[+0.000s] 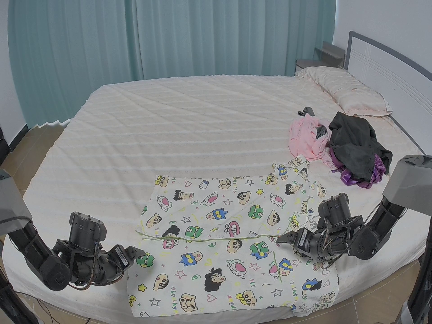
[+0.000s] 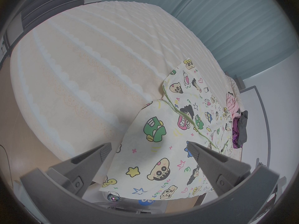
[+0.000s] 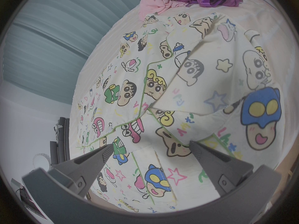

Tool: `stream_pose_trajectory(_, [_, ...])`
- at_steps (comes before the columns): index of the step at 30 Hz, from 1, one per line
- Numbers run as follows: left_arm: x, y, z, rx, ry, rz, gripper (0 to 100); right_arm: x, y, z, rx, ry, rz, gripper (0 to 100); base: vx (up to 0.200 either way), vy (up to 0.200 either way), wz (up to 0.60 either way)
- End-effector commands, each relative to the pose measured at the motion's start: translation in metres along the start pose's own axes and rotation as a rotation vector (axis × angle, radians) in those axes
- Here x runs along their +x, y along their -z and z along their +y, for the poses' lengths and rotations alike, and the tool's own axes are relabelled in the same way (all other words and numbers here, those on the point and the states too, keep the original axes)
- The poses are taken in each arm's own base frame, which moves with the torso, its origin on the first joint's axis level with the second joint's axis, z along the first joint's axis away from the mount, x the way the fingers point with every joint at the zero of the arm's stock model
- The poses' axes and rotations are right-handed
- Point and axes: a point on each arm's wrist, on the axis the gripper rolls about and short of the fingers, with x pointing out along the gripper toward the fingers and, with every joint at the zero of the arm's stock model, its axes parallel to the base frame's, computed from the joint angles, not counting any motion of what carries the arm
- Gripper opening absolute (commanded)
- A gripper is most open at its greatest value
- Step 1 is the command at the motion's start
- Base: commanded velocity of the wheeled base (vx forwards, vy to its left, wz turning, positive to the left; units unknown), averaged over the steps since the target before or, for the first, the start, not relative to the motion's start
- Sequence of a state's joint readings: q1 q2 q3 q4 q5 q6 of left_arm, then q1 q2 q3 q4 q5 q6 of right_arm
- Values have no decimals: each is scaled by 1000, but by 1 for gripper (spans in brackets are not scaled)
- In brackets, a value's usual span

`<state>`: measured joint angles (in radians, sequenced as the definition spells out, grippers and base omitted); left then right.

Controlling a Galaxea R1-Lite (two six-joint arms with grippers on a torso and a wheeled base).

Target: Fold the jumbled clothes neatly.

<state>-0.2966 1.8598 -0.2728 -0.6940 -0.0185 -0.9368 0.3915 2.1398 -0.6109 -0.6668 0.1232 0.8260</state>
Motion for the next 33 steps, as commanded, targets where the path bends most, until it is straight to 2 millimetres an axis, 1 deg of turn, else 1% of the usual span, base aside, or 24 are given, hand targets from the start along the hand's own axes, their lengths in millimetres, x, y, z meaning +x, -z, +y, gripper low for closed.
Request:
stream_pose_trajectory(1, [1,0,0,-1,4,-3,100,-22,-6,5,2,-36,-46,100,0,0,0])
stream_pose_trajectory(4, [2,0,0,-1,9,-7,100,-49,-13,5,12,-63,-105,100,0,0,0])
stream_pose_trajectory(5, [1,0,0,-1,10,-8,100,-52,-14,4,16,-65,-113,100,0,0,0])
stream_pose_trajectory(6, [1,0,0,-1,9,-7,100,-64,-17,-1,32,-67,-139,100,0,0,0])
stream_pose_trajectory(8, [1,0,0,-1,10,-8,100,-69,-19,-5,44,-61,-154,100,0,0,0])
stream_pose_trajectory(9, [1,0,0,-1,10,-8,100,-74,-22,-14,67,-41,-166,100,0,0,0])
stream_pose_trajectory(11, [1,0,0,-1,9,-7,100,-74,-21,-24,91,-13,-162,100,0,0,0])
stream_pose_trajectory(14, [1,0,0,-1,10,-8,100,-70,-16,-41,124,43,-126,100,0,0,0])
stream_pose_trajectory(16, [1,0,0,-1,9,-7,100,-65,-14,-48,130,70,-104,100,0,0,0])
stream_pose_trajectory(17, [1,0,0,-1,9,-7,100,-65,-14,-48,130,70,-104,100,0,0,0])
stream_pose_trajectory(19, [1,0,0,-1,10,-8,100,-52,-10,-59,140,117,-62,100,0,0,0])
stream_pose_trajectory(23, [1,0,0,-1,9,-7,100,-47,-14,-63,146,105,-94,100,0,0,0])
stream_pose_trajectory(26, [1,0,0,-1,9,-7,100,-56,-18,-62,143,71,-146,100,0,0,0])
stream_pose_trajectory(28, [1,0,0,-1,10,-8,100,-69,-19,-57,128,35,-187,100,0,0,0])
stream_pose_trajectory(31, [2,0,1,-1,7,-6,100,-89,-15,-52,99,8,-219,100,0,0,0])
stream_pose_trajectory(33, [1,0,0,1,10,-5,100,-97,-8,-53,63,7,-218,100,0,0,0])
